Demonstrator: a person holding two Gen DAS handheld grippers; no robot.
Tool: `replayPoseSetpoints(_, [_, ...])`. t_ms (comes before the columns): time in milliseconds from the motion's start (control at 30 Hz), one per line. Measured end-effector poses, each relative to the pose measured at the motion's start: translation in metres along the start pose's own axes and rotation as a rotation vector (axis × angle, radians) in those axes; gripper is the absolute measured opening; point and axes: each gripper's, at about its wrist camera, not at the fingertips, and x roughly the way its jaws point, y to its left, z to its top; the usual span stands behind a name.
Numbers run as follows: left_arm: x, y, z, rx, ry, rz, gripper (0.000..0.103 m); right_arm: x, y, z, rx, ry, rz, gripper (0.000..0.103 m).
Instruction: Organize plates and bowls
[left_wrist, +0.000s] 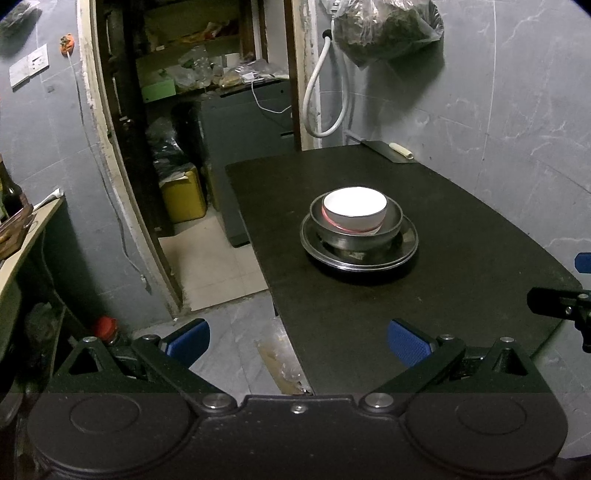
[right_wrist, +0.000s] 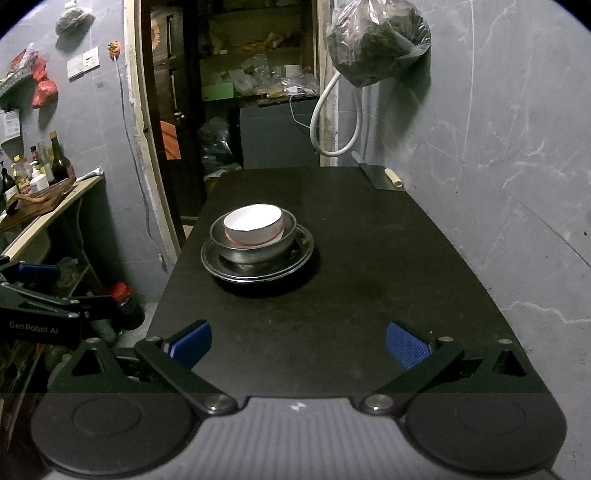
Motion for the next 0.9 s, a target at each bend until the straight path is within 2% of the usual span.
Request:
replayPoseSetpoints(533, [0.011, 0.013, 0.004, 0.005, 0.009, -0.035, 0.102, 0.010, 0.009, 0.005, 0.012, 0.029, -0.027, 0.103])
replayPoseSetpoints(900, [0.024, 0.030, 0.005, 0.046, 0.016, -0.083, 0.102, 0.021, 0.022, 0.004, 0.045, 0.066, -0.062, 0.103])
